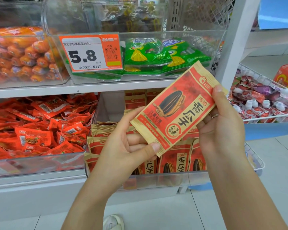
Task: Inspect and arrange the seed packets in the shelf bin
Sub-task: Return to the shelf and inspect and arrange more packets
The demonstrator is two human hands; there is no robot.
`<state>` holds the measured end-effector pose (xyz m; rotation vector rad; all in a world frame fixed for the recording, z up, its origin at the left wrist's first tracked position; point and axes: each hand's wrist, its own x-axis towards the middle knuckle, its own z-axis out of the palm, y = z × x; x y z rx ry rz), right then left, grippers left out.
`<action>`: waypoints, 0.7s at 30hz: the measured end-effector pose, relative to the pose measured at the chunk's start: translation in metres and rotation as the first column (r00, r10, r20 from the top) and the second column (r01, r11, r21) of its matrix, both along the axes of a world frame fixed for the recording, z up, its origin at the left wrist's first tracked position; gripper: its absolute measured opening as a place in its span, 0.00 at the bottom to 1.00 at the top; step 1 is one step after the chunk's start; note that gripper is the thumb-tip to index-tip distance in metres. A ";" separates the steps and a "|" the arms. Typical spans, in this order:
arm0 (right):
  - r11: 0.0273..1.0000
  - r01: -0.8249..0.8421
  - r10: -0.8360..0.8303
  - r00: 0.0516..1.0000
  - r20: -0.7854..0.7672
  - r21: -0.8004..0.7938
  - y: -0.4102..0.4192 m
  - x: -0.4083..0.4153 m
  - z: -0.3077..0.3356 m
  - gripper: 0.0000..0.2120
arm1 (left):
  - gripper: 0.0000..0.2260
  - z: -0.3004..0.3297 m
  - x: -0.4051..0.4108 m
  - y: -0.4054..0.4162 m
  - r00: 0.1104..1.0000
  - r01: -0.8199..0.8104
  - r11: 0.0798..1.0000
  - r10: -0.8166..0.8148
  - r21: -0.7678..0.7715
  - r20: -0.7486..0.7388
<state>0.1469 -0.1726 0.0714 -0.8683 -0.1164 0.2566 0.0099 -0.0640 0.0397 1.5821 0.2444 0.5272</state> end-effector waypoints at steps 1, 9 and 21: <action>1.000 0.001 -0.001 1.000 0.013 -0.007 0.000 0.000 -0.001 0.09 | 0.29 -0.001 0.001 0.000 1.000 -0.016 1.000 0.016 0.018 -0.007; 0.967 0.020 0.072 0.934 0.349 -0.252 0.007 -0.014 -0.005 0.19 | 0.26 0.002 0.007 -0.014 0.901 -0.422 0.817 0.425 0.393 0.085; 0.901 -0.095 0.334 0.775 0.536 -0.423 0.013 -0.040 -0.005 0.27 | 0.40 0.003 0.016 -0.016 0.890 -0.446 0.854 0.455 0.267 0.032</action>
